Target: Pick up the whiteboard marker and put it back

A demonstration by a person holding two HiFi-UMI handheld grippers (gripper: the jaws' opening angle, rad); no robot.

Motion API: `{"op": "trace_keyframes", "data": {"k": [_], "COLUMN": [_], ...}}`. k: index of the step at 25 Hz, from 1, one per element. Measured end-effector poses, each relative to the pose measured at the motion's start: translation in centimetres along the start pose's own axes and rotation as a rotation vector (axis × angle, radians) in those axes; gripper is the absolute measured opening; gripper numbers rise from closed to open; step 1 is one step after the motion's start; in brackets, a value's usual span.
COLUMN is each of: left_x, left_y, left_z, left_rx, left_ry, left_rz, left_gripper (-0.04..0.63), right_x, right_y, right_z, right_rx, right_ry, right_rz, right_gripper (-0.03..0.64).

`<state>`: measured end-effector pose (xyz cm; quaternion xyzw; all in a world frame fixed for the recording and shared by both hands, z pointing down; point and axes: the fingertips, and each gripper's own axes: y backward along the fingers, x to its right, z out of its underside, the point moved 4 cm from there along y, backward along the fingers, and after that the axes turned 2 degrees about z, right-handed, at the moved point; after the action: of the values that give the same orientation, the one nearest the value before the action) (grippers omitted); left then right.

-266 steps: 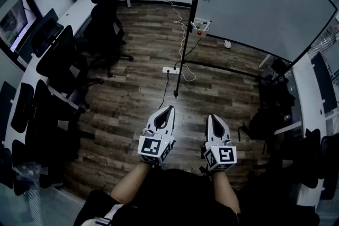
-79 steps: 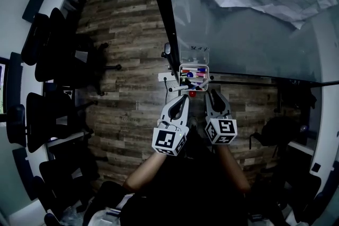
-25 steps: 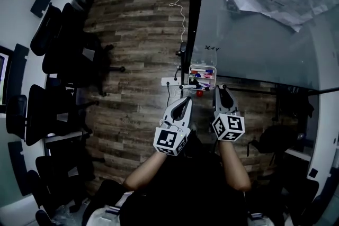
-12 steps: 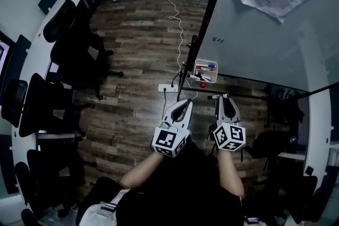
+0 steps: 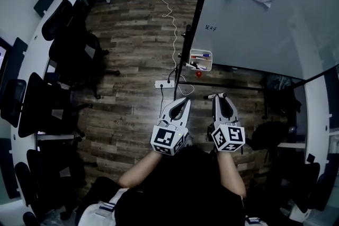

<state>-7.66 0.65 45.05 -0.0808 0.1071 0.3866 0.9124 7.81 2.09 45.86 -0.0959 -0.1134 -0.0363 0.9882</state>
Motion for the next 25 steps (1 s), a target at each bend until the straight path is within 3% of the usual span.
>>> {"op": "trace_keyframes", "data": {"k": [7, 20, 25], "left_x": [1.2, 3.0, 3.3], "left_y": [-0.5, -0.9, -1.2], "left_z": [-1.0, -0.3, -0.2], "left_rx": [0.046, 0.018, 0.026], "left_ry": [-0.013, -0.074, -0.065], "left_rz": [-0.017, -0.035, -0.044], "left_gripper": [0.008, 0.008, 0.008], "right_x": [-0.1, 0.7, 1.3], "right_y": [1.9, 3.0, 3.0], "right_z": [0.5, 0.7, 0.7], "right_rx": [-0.02, -0.014, -0.016], "right_ry": [0.01, -0.009, -0.016], "right_rz": [-0.062, -0.095, -0.101], "right_gripper": [0.077, 0.077, 0.077]}}
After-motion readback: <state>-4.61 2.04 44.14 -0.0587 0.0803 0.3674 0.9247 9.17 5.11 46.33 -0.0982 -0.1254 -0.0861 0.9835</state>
